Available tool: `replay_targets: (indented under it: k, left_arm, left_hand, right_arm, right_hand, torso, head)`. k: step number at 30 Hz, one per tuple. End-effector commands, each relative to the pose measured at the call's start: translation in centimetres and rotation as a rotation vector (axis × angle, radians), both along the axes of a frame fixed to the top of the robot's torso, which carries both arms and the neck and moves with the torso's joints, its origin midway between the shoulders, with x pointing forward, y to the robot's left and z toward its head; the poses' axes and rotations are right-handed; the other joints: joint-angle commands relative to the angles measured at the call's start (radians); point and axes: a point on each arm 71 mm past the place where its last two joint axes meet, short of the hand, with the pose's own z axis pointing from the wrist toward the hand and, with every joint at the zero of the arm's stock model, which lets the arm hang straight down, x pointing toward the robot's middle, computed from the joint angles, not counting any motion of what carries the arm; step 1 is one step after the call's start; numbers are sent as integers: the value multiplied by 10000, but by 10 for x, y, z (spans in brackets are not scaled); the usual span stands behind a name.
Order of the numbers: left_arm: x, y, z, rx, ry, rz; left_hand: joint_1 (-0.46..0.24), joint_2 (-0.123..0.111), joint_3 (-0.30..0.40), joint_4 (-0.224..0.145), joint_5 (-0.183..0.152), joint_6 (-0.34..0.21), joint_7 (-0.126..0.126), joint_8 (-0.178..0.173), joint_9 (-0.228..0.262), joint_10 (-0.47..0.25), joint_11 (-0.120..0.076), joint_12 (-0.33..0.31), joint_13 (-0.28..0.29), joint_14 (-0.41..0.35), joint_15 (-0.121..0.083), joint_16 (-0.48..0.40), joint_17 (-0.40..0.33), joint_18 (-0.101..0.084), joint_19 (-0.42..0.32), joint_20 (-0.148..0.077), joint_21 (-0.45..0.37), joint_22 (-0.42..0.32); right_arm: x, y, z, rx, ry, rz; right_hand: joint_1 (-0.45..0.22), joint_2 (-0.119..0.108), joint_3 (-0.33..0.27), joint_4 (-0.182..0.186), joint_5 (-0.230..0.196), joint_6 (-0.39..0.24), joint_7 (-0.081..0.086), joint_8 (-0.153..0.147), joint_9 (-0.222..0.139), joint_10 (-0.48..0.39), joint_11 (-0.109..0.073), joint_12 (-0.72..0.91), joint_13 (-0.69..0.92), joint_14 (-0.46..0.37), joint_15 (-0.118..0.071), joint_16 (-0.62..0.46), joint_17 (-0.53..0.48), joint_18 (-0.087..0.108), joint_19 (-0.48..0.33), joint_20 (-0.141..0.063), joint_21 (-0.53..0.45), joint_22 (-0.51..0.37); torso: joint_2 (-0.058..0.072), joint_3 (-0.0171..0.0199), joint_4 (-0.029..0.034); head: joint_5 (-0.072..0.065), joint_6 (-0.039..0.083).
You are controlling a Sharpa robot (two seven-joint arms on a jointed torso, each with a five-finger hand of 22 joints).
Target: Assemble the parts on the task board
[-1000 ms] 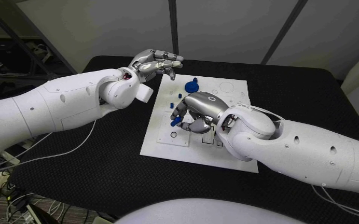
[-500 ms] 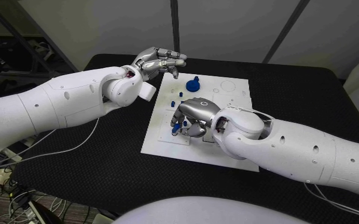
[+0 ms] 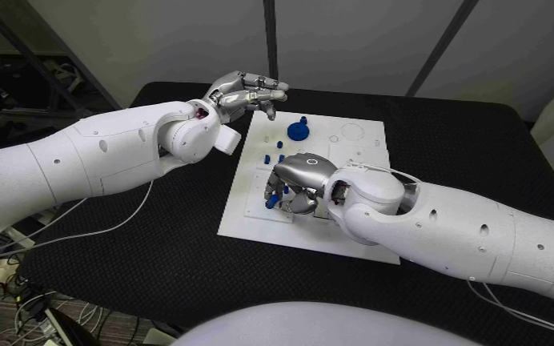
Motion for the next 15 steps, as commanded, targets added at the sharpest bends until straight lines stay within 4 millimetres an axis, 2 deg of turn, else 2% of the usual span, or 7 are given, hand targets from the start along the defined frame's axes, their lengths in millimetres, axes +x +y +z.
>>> replay_targets:
  k: [1, 12, 15]
  left_arm:
    - [0, -1, 1, -89, -13, -91]
    - [0, -1, 1, -88, -6, -100]
    - [0, -1, 1, -87, -1, -104]
  left_hand:
    - [33, 83, -38, -19, -35, -54, -3, -34, -9, -50, -12, -56, -10, 54, -12, -66, -15, -111, 24, 48, -48, -11]
    - [33, 83, -38, -19, -35, -54, -3, -34, -9, -50, -12, -56, -10, 54, -12, -66, -15, -111, 24, 48, -48, -11]
    - [33, 83, -38, -19, -35, -54, -3, -34, -9, -50, -12, -56, -10, 54, -12, -66, -15, -111, 24, 48, -48, -11]
  right_arm:
    - [-1, 1, -2, -305, 1, 125]
    - [0, 4, -3, -566, -90, -20]
    - [1, 5, -3, -571, -133, -79]
  right_hand:
    - [-45, 95, 32, -2, -33, 14, 36, 23, 11, 4, 53, -54, 14, -22, -39, -23, 10, -80, 410, -55, -6, 1684]
    - [-86, 98, 21, 9, -78, 13, 37, 10, 27, 11, 57, -74, 20, -29, -38, -38, -20, -72, 393, -53, -36, 1661]
    - [-156, 60, 10, 24, -109, -109, 69, -82, 24, -75, 87, -158, 9, -52, -20, -89, -107, -60, 366, -45, -84, 1625]
  torso:
    - [-1, -3, 4]
    - [3, -6, -2]
    - [1, -7, 0]
  head:
    - [3, -5]
    - [21, -13]
    - [18, -12]
